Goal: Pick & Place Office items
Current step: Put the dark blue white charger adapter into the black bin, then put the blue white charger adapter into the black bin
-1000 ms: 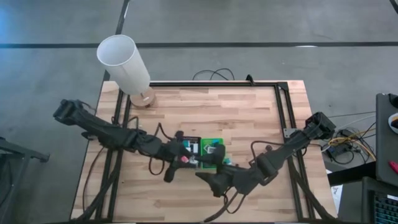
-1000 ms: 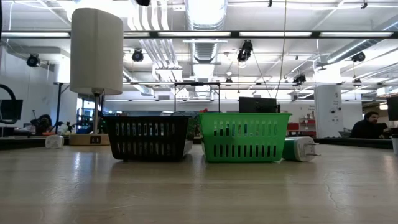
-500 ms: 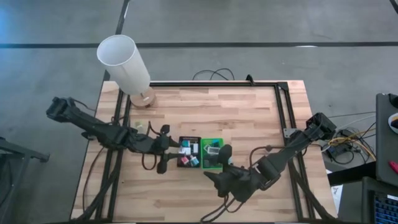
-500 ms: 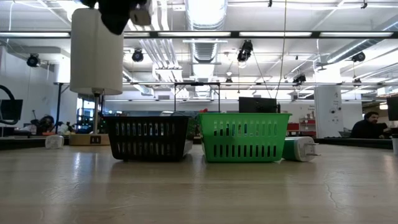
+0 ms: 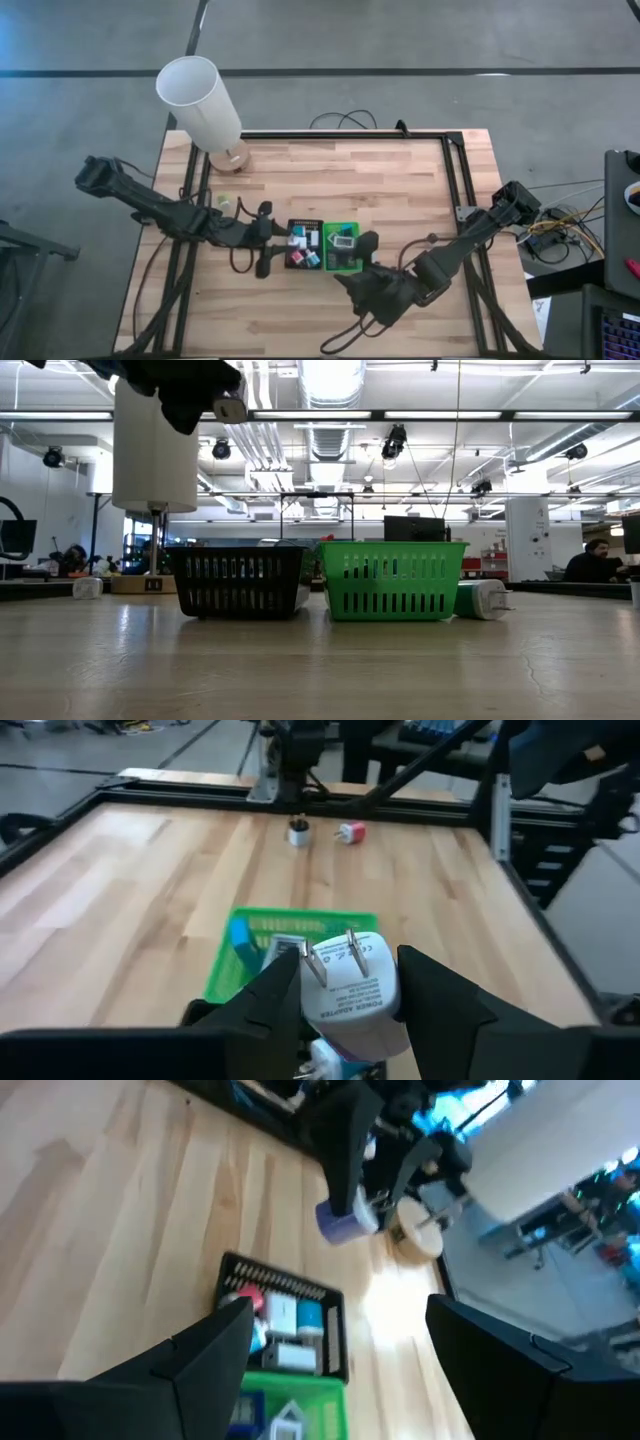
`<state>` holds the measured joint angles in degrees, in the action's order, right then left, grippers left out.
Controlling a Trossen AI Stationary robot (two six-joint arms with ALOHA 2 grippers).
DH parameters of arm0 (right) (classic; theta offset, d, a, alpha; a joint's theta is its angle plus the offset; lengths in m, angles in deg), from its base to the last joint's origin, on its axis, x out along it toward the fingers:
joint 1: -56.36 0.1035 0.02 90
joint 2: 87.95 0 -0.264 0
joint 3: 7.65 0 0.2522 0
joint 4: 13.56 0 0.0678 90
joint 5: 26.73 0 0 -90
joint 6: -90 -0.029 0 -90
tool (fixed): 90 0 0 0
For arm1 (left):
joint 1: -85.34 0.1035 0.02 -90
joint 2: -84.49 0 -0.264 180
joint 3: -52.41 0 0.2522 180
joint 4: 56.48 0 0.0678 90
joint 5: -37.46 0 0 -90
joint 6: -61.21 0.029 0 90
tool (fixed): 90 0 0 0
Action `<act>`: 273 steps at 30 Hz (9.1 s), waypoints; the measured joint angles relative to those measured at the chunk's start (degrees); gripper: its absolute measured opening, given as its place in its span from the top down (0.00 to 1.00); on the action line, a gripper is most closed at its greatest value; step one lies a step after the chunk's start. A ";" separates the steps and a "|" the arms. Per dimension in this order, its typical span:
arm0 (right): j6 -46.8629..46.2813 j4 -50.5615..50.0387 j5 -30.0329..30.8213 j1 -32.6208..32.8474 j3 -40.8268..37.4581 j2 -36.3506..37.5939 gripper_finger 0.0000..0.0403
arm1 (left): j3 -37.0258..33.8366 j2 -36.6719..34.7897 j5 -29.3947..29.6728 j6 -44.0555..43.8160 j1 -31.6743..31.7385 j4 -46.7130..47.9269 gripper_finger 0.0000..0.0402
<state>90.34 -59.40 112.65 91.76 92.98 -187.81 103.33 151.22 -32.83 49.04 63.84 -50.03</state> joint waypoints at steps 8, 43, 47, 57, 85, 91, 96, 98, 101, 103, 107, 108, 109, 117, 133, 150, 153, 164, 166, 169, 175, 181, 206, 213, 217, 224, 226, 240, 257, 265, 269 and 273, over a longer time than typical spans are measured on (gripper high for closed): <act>-12.61 -7.03 -0.60 0.00 -3.71 -0.03 0.29 | -0.06 3.47 4.12 4.77 0.07 -6.03 0.65; -14.26 -6.62 -2.76 -0.55 -8.41 0.00 0.35 | 1.05 24.53 -2.12 -3.84 9.01 -9.01 0.64; -13.71 -6.58 -2.75 -0.59 -8.41 0.00 0.37 | 1.05 24.51 -2.18 -4.61 9.01 -8.98 0.44; -12.02 -6.50 0.49 -0.53 -8.41 0.00 0.37 | 1.05 24.51 -2.15 -5.02 9.01 -9.07 0.29; -88.14 -41.41 27.72 29.75 -27.35 12.89 0.38 | 1.01 24.40 -2.98 9.73 9.11 -13.70 0.29; -84.56 -24.62 27.15 23.63 -37.71 9.17 0.38 | 1.01 24.40 -2.96 7.34 9.11 -13.70 0.29; -79.82 -14.74 26.04 18.84 -42.56 7.10 0.38 | 0.97 24.40 -2.87 4.94 9.09 -13.68 0.29; -79.63 -12.32 23.37 18.37 -44.14 7.42 0.38 | 0.97 24.40 -2.85 4.83 9.05 -13.68 0.29; -78.14 -6.50 19.89 18.51 -47.44 9.68 0.38 | 0.97 24.40 -2.85 4.81 9.05 -13.68 0.29; -75.41 0.36 17.86 18.62 -50.57 11.91 0.38 | 0.97 24.40 -2.85 4.77 9.05 -13.68 0.29; -63.32 22.81 11.26 17.85 -59.12 17.99 0.40 | 0.97 24.40 -2.85 4.66 9.05 -13.68 0.29; -59.68 29.37 9.38 17.10 -61.73 19.47 0.40 | 0.97 24.40 -2.85 4.66 9.05 -13.68 0.29; -55.74 36.64 7.20 16.11 -64.27 20.73 0.40 | 0.97 24.40 -2.87 4.73 9.05 -13.68 0.29; -37.05 71.60 -13.00 5.04 -74.52 23.12 0.43 | 0.97 24.40 -2.90 5.79 9.05 -13.66 0.29; -43.48 59.01 -18.44 -0.57 -63.58 6.17 0.43 | 0.94 24.40 -3.07 5.03 9.05 -11.16 0.29; -43.68 57.21 -16.53 -4.39 -60.04 0.26 0.43 | 0.70 24.40 -3.22 4.64 9.03 -9.70 0.29; -43.69 56.64 -15.96 -4.47 -60.10 0.37 0.43 | 0.41 24.40 -3.20 4.64 9.03 -9.70 0.29; -44.30 55.12 -13.64 -5.07 -60.15 0.39 0.43 | 0.05 24.40 -3.20 4.20 9.03 -9.73 0.29; -44.82 54.73 -13.14 -5.08 -60.20 0.39 0.43 | 0.05 24.41 -3.20 4.17 9.03 -9.74 0.29; -44.87 54.58 -12.98 -5.09 -60.22 0.39 0.43 | 0.05 24.42 -3.20 3.73 9.03 -9.75 0.29; -44.76 54.51 -12.93 -5.11 -60.26 0.39 0.48 | 0.05 24.42 -3.18 3.35 9.03 -9.75 0.29; -44.44 54.45 -12.43 -5.14 -60.28 0.39 0.62 | 0.05 24.42 -3.18 3.35 9.03 -9.75 0.29; -39.50 53.97 -9.08 -5.34 -59.23 0.22 0.96 | 0.05 24.46 -3.07 3.35 9.03 -9.75 0.29; -39.15 44.35 -5.68 -5.33 -56.42 2.73 0.97 | 0.05 24.46 -3.11 3.35 9.03 -9.72 0.29; -37.61 40.27 -3.94 -5.31 -54.44 4.89 0.97 | 0.05 24.46 -3.15 3.35 9.03 -9.53 0.29; -32.03 39.66 -2.27 -5.31 -52.16 7.91 0.97 | 0.03 24.46 -3.18 2.70 9.04 -9.27 0.29; -30.83 39.56 -1.43 -5.31 -51.62 8.89 0.97 | 0.03 24.46 -3.18 2.67 9.03 -9.31 0.29; -26.69 39.49 -1.78 -5.31 -49.21 10.88 0.97 | 1.59 24.46 -3.52 3.02 9.27 -20.47 0.29; -20.92 38.23 -3.39 -5.31 -43.65 10.88 0.97 | 6.67 24.44 -4.66 12.46 9.35 -19.42 0.29; -20.24 38.26 -4.14 -5.35 -42.57 10.88 0.97 | 6.76 24.44 -9.03 11.84 9.38 -19.45 0.29; -20.22 38.36 -5.94 -5.57 -42.09 10.88 0.97 | 6.76 24.44 -10.98 11.10 9.38 -19.45 0.29; -20.22 38.34 -5.96 -5.74 -42.07 10.88 0.97 | 6.79 24.44 -11.44 10.69 9.38 -19.44 0.29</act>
<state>70.12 -21.06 106.69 86.02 50.90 -176.92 110.12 175.66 -44.27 59.73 73.22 -69.47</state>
